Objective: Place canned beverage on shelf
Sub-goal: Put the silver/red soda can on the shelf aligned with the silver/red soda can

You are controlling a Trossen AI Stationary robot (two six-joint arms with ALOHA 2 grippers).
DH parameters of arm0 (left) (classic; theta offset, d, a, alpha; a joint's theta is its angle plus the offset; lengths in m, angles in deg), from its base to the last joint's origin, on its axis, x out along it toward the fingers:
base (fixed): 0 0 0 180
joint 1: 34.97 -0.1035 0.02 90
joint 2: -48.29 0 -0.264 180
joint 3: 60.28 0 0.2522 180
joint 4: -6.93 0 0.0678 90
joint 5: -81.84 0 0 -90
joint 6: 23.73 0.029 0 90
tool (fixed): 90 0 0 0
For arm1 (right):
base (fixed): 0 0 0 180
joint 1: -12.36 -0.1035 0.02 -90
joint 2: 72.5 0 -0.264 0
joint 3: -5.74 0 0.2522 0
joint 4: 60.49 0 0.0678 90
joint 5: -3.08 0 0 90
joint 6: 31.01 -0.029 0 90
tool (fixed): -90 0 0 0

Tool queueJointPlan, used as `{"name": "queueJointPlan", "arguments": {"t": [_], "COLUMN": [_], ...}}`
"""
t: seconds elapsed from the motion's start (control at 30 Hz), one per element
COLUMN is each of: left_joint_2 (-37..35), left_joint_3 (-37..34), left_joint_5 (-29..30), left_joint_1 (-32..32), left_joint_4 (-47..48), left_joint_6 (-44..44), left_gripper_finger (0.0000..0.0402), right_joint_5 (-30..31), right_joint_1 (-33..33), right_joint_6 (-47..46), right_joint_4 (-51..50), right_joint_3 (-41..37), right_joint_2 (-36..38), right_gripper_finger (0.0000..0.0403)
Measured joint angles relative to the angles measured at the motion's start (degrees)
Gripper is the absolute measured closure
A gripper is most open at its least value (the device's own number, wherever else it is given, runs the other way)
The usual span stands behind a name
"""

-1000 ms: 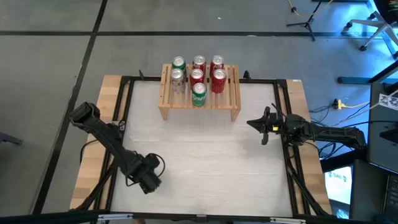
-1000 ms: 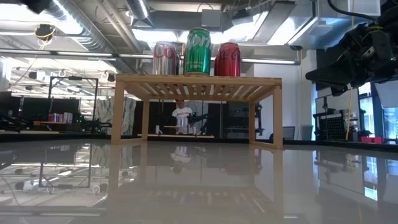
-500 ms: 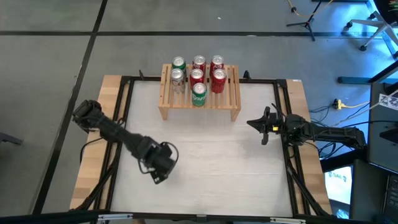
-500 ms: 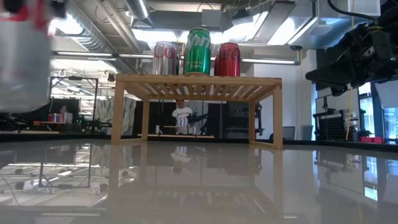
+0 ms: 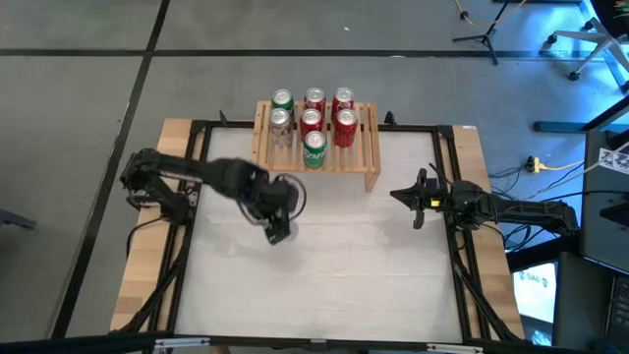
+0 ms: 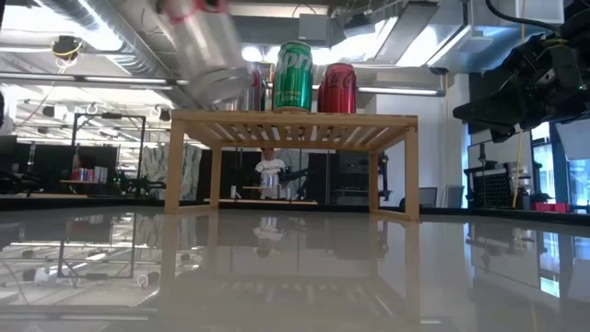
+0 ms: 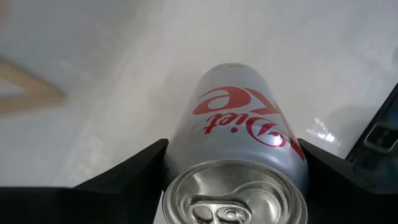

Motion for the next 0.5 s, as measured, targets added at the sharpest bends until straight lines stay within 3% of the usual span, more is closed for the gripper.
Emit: {"name": "queueJointPlan", "arguments": {"t": [0.5], "left_joint_2": [-0.1], "left_joint_3": [12.2], "left_joint_5": [-1.5], "left_joint_1": [-18.4], "left_joint_4": [10.8], "left_joint_6": [15.8], "left_gripper_finger": [0.0115], "right_joint_5": [0.0], "right_joint_1": [0.0], "right_joint_6": [0.0], "right_joint_4": [0.0], "right_joint_3": [0.0], "right_joint_2": [0.0], "right_gripper_finger": [0.0401]}}
